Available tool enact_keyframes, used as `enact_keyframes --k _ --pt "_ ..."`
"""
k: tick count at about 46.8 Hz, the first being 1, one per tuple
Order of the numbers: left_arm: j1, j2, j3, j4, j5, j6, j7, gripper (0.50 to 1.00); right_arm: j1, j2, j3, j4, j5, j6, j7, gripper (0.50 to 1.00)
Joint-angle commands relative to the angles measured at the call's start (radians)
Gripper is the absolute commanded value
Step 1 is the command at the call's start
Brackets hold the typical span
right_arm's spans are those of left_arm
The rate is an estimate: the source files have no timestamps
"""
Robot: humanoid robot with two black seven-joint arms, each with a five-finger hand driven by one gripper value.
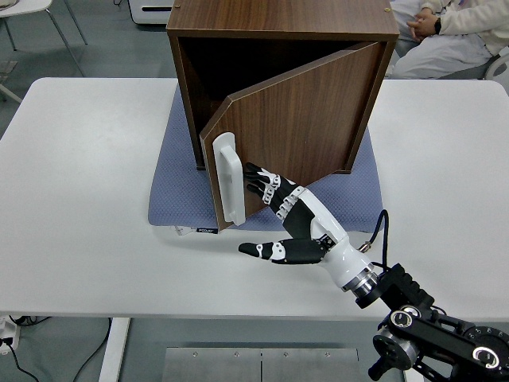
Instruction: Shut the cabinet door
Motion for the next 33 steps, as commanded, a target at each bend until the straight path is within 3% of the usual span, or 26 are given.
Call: enact_keyframes --k 1,14,33 --pt "0.0 0.0 0.0 0.0 0.0 0.0 0.0 1.0 0.01 0.005 0.0 -0.013 0.005 -0.007 0.0 1.0" --pt "0.0 0.0 0.0 0.001 0.0 0.0 0.0 1.0 0.03 0.004 0.005 -0.056 0.027 -0.019 0.0 1.0" --pt "0.0 0.0 0.0 0.0 0.0 0.0 0.0 1.0 0.133 0.004 0.008 -0.076 0.131 -0.054 0.0 1.0"
